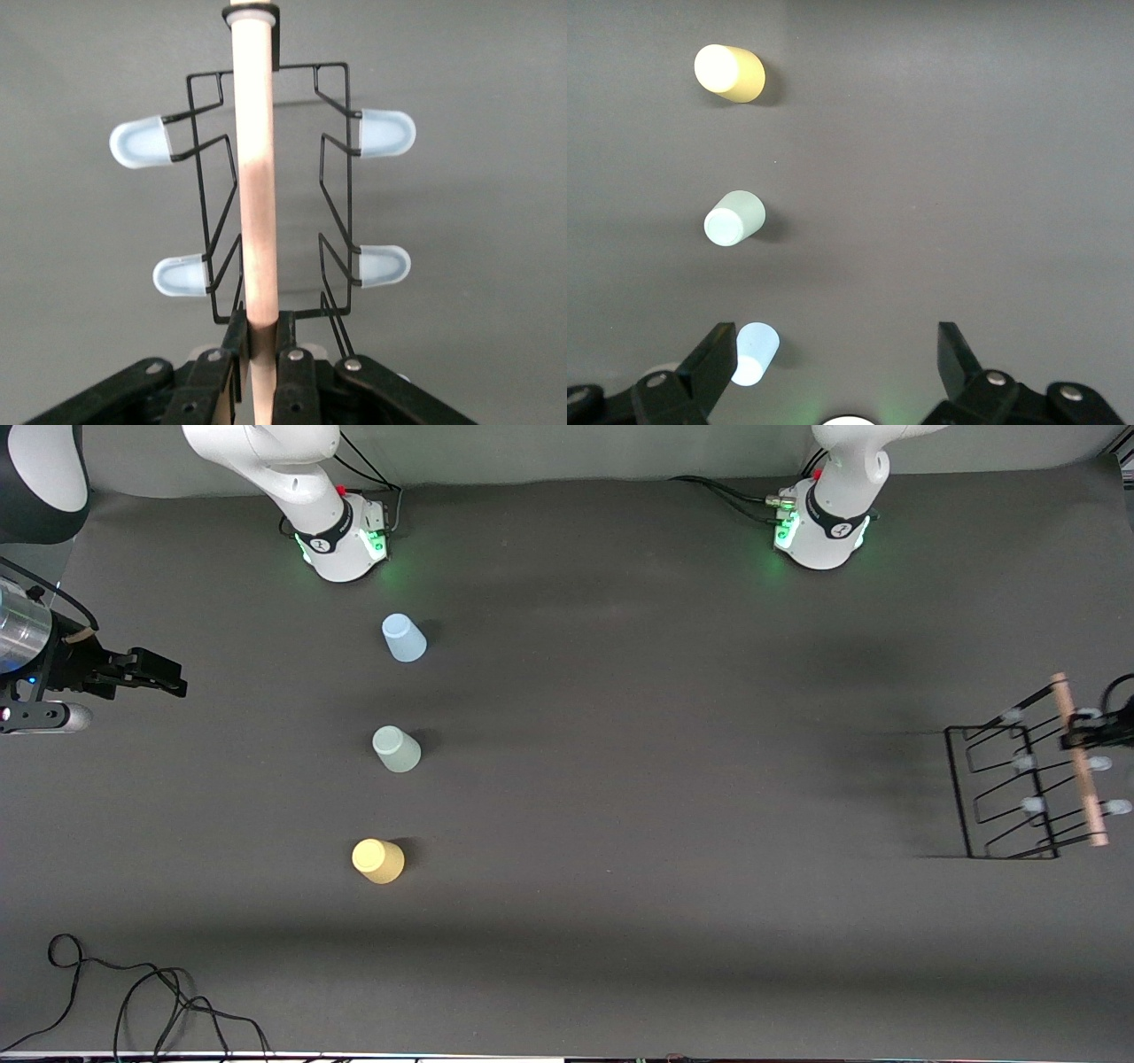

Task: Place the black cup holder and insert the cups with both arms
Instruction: 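Grasp the wooden rod of the cup rack with the left gripper, then carry the cup rack to the table middle and set it down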

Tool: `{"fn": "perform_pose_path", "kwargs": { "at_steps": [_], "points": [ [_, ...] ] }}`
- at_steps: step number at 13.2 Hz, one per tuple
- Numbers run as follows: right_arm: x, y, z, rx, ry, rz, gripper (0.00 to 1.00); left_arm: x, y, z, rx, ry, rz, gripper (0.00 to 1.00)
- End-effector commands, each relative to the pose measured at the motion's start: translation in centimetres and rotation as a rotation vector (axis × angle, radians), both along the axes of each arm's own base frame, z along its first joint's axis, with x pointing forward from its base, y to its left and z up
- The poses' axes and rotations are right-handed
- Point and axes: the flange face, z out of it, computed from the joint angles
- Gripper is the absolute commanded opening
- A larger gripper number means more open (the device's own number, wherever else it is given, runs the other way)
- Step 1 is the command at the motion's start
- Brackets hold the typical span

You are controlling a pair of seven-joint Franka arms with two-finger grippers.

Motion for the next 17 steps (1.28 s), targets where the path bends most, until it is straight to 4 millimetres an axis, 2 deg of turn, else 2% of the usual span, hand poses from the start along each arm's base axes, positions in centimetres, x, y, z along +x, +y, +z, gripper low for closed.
{"fn": "perform_pose_path", "kwargs": {
  "at_steps": [1, 2, 4, 7, 10, 12, 15, 17],
  "points": [
    [0.1, -0.3, 0.6, 0.001, -0.003, 0.016, 1.0, 0.1, -1.5, 5.6, -0.029, -0.002, 0.013, 0.0],
    [0.1, -0.3, 0.7, 0.001, -0.004, 0.016, 1.0, 0.5, -3.2, 6.7, -0.047, -0.002, 0.024, 0.0],
    [0.1, -0.3, 0.7, 0.002, -0.004, 0.018, 1.0, 1.3, -7.8, 7.4, -0.054, 0.005, 0.003, 0.0],
    [0.1, -0.3, 0.7, 0.0, -0.004, 0.018, 1.0, 2.2, -17.2, 7.8, -0.075, 0.005, 0.045, 0.0],
    [0.1, -0.4, 0.8, -0.001, -0.007, 0.024, 1.0, 1.9, -28.7, 7.0, -0.111, 0.024, 0.069, 0.0],
    [0.1, -0.3, 0.9, -0.002, -0.007, 0.024, 1.0, 1.1, -38.1, 5.3, -0.118, 0.032, 0.094, 0.0],
    [0.0, -0.3, 0.9, -0.002, -0.007, 0.024, 1.0, -2.3, -51.7, 2.3, -0.127, 0.031, 0.126, 0.0],
    [0.0, -0.4, 0.9, -0.002, -0.007, 0.023, 1.0, -5.0, -59.7, 0.9, -0.14, 0.039, 0.167, 0.0]
  ]
}}
